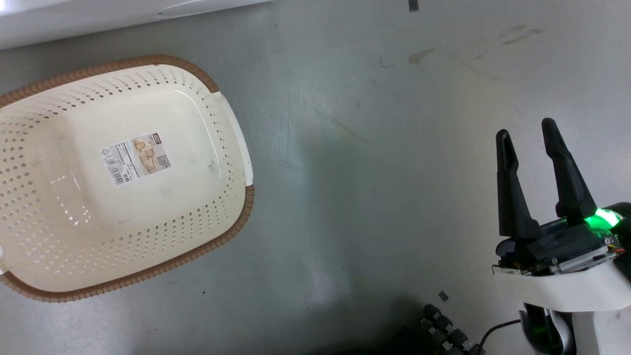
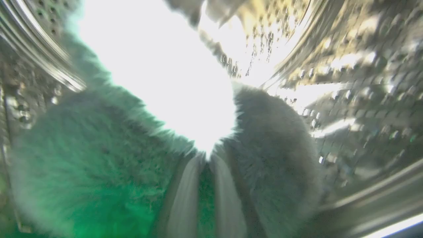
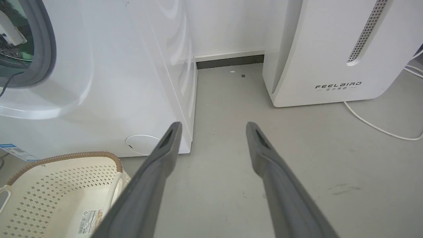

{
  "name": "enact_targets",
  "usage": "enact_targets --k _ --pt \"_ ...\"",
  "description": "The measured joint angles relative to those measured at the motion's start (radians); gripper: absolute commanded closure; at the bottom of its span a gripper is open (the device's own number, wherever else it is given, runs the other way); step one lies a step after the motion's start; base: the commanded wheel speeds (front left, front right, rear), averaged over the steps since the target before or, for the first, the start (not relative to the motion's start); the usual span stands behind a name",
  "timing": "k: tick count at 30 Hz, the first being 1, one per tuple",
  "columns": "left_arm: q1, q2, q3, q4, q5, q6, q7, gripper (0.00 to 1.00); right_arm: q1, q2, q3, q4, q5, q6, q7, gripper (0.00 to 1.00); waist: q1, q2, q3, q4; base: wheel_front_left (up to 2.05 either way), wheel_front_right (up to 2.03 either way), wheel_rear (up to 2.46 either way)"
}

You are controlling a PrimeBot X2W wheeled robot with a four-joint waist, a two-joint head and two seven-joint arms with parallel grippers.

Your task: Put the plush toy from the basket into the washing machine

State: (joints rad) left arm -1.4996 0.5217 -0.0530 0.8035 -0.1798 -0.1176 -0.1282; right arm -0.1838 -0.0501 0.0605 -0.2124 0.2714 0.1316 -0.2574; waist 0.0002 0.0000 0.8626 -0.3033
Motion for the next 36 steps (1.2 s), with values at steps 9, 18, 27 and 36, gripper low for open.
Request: enact_targets --k 9,18,27,36 --pt "-0.036 0.015 -0.1 0.166 0.002 -0.008 0.071 1.0 -0.009 0.0 0.001 -0.005 0.0 0.0 0.0 0.0 -0.0001 0.0 0.012 0.011 0.0 0.0 0.0" --pt "-0.016 0.002 -0.197 0.24 -0.054 -0.009 0.017 0.0 -0.015 0.0 -0.02 0.005 -0.029 0.0 0.0 0.0 -0.0001 0.0 -0.04 0.034 0.0 0.0 0.0" --pt "0.151 -0.053 -0.228 0.324 -0.135 -0.009 -0.086 0.0 -0.011 0.0 -0.062 0.043 -0.09 0.0 0.0 0.0 -0.0002 0.0 -0.191 0.072 0.0 0.0 0.0" --pt "0.406 -0.141 -0.219 0.195 -0.21 -0.009 -0.128 0.0 0.042 0.0 -0.084 0.084 -0.151 0.0 0.0 0.0 -0.0003 0.0 -0.393 0.139 0.0 0.0 0.0"
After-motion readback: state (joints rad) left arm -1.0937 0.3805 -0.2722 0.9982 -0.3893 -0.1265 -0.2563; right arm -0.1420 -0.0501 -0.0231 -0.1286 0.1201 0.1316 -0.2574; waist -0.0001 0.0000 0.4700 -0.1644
